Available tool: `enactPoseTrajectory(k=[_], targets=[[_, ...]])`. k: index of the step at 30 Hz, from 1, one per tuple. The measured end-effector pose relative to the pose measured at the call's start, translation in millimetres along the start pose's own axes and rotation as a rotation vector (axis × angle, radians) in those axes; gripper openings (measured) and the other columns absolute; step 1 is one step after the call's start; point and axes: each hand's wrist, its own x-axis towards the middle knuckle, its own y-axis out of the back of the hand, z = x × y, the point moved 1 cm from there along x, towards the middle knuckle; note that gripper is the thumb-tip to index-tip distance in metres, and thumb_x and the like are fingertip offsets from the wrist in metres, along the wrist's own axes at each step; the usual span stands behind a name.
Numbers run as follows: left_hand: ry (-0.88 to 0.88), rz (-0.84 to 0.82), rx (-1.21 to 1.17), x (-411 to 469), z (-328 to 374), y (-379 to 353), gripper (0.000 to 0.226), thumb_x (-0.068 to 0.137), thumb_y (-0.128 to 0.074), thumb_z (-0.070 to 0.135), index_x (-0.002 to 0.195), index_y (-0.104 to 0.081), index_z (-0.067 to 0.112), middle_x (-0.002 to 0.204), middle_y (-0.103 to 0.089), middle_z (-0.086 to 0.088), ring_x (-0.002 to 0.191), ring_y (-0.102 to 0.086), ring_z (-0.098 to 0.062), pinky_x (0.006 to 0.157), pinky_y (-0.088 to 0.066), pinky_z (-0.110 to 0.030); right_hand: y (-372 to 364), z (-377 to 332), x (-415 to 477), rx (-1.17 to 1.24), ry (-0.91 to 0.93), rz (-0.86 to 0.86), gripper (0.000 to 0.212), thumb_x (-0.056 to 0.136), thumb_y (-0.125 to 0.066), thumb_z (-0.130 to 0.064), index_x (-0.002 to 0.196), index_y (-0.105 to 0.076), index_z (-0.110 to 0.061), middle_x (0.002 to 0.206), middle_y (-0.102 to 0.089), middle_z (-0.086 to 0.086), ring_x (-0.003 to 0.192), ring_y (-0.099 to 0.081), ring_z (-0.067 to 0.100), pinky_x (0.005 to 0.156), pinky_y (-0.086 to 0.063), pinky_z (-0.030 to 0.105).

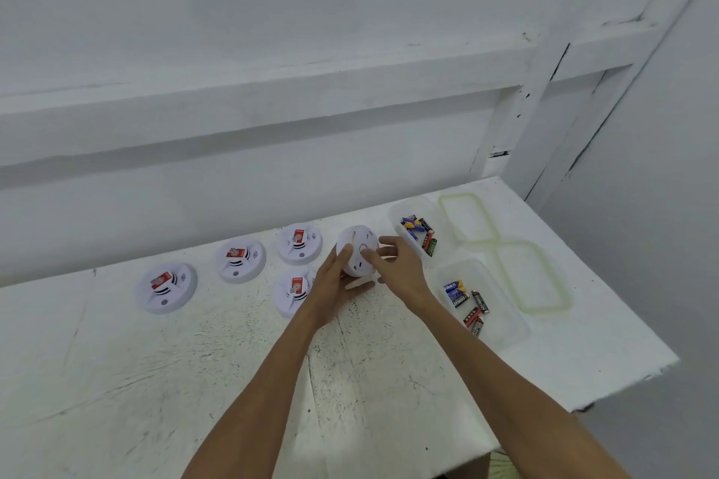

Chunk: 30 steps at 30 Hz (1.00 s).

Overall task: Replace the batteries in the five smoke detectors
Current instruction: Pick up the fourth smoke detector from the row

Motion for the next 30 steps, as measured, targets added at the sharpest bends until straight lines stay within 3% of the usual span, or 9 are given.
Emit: enactPoseTrajectory(k=[3,6,10,12,15,18,23,27,30], targets=[[0.009,0.009,-0.007,-2,-4,-3,0.052,0.100,-0.061,0.042,0.147,-0.055,0.021,0.140,-0.066,-0.013,0.127,-0.065,-0.033,0.109,-0.051,-0.053,-4,2,0,0.010,-0.053,0.042,0.060,0.077,-0.077,-0.053,0.123,-0.060,-0.019,0.104,-0.067,-0.005,0.096,-0.067,0.012,0.080,-0.061,0.032],[-0.007,-0.006,0.015,-4,-7,-7,0.054,0.098,-0.063,0.039,0.149,-0.053,0.023,0.140,-0.067,-0.010,0.127,-0.066,-0.030,0.109,-0.052,-0.050,-5,2,0,0.006,-0.099,0.087,0.037,0.076,-0.078,-0.050,0.093,-0.064,-0.020,0.081,-0.065,-0.008,0.082,-0.065,0.014,0.064,-0.051,0.020],[-0.038,0.017,-0.002,-5,-10,-7,0.058,0.095,-0.066,0.037,0.149,-0.053,0.020,0.140,-0.067,-0.011,0.126,-0.067,-0.031,0.105,-0.055,-0.050,-3,0,-2,0.075,-0.154,0.018,0.017,0.078,-0.079,-0.036,0.076,-0.076,-0.019,0.084,-0.077,0.006,0.086,-0.073,0.024,0.082,-0.061,0.045],[-0.055,0.021,-0.012,-6,-8,-8,0.057,0.095,-0.067,0.032,0.148,-0.052,0.019,0.138,-0.068,-0.011,0.126,-0.066,-0.032,0.105,-0.054,-0.053,-4,-2,-3,0.114,-0.174,-0.017,0.022,0.076,-0.079,-0.043,0.078,-0.075,-0.022,0.085,-0.077,0.004,0.085,-0.074,0.020,0.081,-0.062,0.043],[-0.068,0.044,-0.039,-6,-1,-9,0.059,0.094,-0.067,0.036,0.148,-0.053,0.016,0.139,-0.067,-0.013,0.127,-0.066,-0.032,0.101,-0.058,-0.049,-8,-6,0,0.032,-0.091,-0.007,0.048,0.068,-0.075,-0.062,0.088,-0.077,-0.019,0.082,-0.076,-0.004,0.082,-0.074,0.012,0.079,-0.063,0.038],[-0.069,0.059,-0.061,-7,1,-8,0.060,0.096,-0.060,0.044,0.147,-0.053,0.013,0.140,-0.065,-0.016,0.129,-0.064,-0.033,0.100,-0.058,-0.049,-10,-15,-5,-0.144,-0.007,0.037,0.042,0.077,-0.073,-0.054,0.093,-0.074,-0.016,0.085,-0.074,-0.006,0.082,-0.070,0.011,0.076,-0.058,0.028],[-0.061,0.059,-0.038,-8,0,-2,0.055,0.099,-0.060,0.041,0.146,-0.055,0.014,0.139,-0.066,-0.016,0.129,-0.063,-0.036,0.098,-0.059,-0.049,-11,-15,-8,-0.282,0.034,0.075,0.040,0.080,-0.071,-0.049,0.095,-0.073,-0.012,0.089,-0.073,-0.001,0.084,-0.067,0.015,0.079,-0.054,0.030],[-0.078,0.065,-0.023,-11,0,-3,0.056,0.098,-0.058,0.044,0.145,-0.055,0.013,0.138,-0.067,-0.016,0.127,-0.065,-0.034,0.102,-0.056,-0.052,-13,-13,-6,-0.218,-0.007,0.054,0.046,0.077,-0.075,-0.050,0.105,-0.066,-0.014,0.095,-0.069,-0.006,0.087,-0.065,0.010,0.065,-0.045,0.015],[-0.088,0.085,-0.051,-11,-2,-3,0.059,0.100,-0.056,0.046,0.147,-0.053,0.011,0.140,-0.065,-0.018,0.128,-0.064,-0.034,0.106,-0.052,-0.057,-14,-19,-5,-0.134,-0.007,0.038,0.050,0.075,-0.079,-0.045,0.111,-0.064,-0.015,0.103,-0.069,-0.006,0.088,-0.065,0.005,0.064,-0.045,0.011]])
